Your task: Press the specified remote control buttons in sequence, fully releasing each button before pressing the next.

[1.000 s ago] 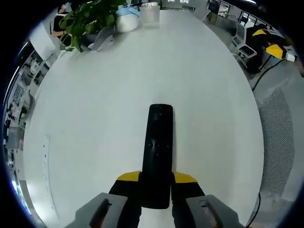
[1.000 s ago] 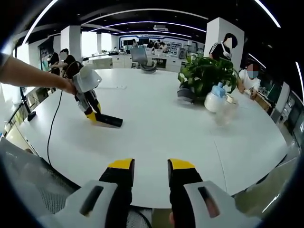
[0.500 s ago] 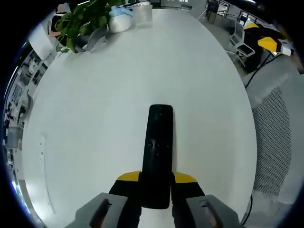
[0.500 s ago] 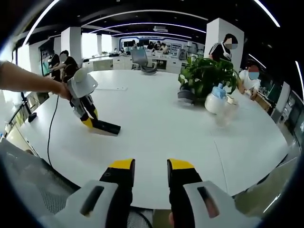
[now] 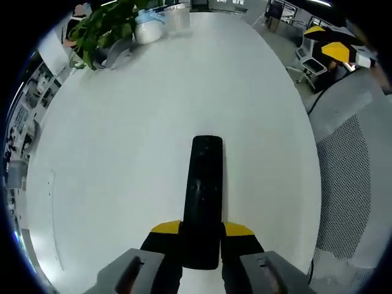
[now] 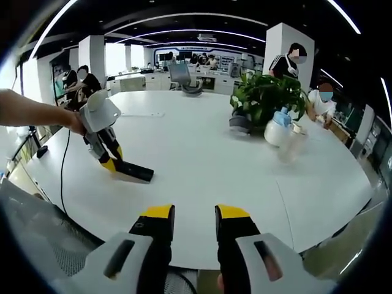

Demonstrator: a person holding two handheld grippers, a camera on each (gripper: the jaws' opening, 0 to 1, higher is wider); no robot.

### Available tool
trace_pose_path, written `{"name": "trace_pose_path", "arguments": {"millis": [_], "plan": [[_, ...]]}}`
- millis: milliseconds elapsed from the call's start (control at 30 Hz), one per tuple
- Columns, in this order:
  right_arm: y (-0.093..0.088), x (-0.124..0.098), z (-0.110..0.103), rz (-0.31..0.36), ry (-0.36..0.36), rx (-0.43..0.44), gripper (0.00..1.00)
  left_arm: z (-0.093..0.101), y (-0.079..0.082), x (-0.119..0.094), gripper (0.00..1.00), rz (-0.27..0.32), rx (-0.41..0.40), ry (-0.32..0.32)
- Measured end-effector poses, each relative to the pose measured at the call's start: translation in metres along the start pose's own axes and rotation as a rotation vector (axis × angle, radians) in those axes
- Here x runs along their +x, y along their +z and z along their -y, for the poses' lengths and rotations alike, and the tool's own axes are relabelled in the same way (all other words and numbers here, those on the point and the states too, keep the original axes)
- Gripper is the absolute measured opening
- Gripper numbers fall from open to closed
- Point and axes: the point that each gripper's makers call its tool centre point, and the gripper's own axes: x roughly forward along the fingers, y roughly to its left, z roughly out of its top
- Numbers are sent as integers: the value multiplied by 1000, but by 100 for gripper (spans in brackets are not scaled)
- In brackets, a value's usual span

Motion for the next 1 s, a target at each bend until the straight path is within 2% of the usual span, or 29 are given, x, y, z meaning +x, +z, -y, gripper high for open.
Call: {"name": "trace_pose_path", "arguments": {"millis": [1000], "plan": [[2,-2,-1,16,12,14,26,63,-18,6,22,-3,-4,-46]]}}
